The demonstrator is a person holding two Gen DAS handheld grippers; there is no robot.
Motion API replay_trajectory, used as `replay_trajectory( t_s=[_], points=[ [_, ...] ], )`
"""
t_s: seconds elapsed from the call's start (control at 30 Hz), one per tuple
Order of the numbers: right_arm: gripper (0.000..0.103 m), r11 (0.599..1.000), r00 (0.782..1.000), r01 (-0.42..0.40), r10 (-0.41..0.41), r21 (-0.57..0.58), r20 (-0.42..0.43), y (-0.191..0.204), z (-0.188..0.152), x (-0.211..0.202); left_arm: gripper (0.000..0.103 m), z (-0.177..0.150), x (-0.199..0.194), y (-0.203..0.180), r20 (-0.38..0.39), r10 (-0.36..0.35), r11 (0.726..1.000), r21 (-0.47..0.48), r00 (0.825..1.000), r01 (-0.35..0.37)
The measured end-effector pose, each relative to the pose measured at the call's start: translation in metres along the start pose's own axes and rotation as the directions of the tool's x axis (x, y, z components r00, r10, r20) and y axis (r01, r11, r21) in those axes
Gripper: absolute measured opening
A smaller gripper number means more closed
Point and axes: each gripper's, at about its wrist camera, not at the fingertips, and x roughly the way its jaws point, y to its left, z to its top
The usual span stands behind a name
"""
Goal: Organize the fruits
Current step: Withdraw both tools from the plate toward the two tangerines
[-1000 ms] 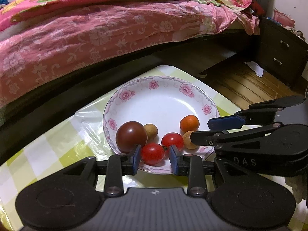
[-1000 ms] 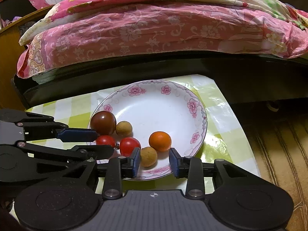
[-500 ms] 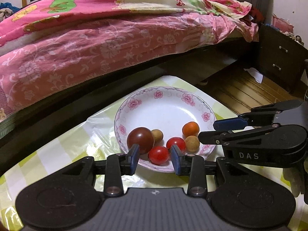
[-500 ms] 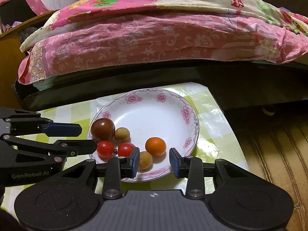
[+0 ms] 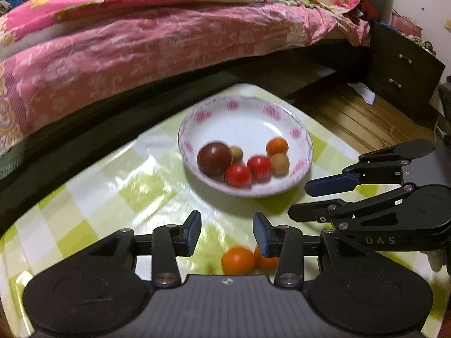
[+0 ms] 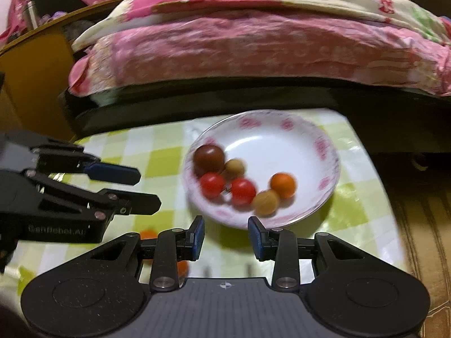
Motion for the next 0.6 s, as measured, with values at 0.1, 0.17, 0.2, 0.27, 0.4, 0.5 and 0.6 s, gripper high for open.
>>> replay_trajectory(
  t_s=[0.1, 0.17, 0.2, 0.27, 0.4, 0.5, 0.6],
  points=[
    [0.032, 0.998, 0.998, -0.05, 0.049, -0.035, -0.035, 0.01, -0.008, 0.002, 0.048, -0.008, -0.005, 0.005, -0.008, -0.005, 1.0, 0.006, 1.0, 0.005],
    [0.033, 0.994, 0.995, -0.085, 0.081, -0.069, -0.054, 0.018, -0.013, 0.004, 0.048, -0.012, -0.006, 0.008, -0.012, -0.001, 1.0, 0.008, 1.0, 0.001],
    [0.033, 0.991, 0.994, -0.098, 0.093, -0.086, -0.061, 0.022, -0.014, 0.006, 0.048, -0.014, -0.007, 0.01, -0.015, -0.004, 1.0, 0.006, 1.0, 0.004],
    [0.033, 0.985, 0.99, -0.123, 0.115, -0.121, -0.077, 0.031, -0.016, 0.01, 0.048, -0.017, -0.008, 0.014, -0.019, -0.005, 1.0, 0.003, 1.0, 0.005],
    [0.035, 0.974, 0.984, -0.155, 0.138, -0.164, -0.113, 0.043, -0.02, 0.021, 0.048, -0.023, -0.009, 0.02, -0.026, -0.008, 1.0, -0.008, 1.0, 0.007],
    [0.037, 0.97, 0.988, -0.127, 0.106, -0.205, -0.109, 0.049, -0.021, 0.028, 0.048, -0.025, -0.008, 0.023, -0.032, -0.008, 1.0, -0.01, 0.999, 0.008],
    [0.037, 0.973, 0.99, -0.109, 0.088, -0.203, -0.11, 0.047, -0.02, 0.032, 0.048, -0.027, -0.006, 0.024, -0.038, -0.017, 1.0, -0.015, 0.999, 0.016]
  ],
)
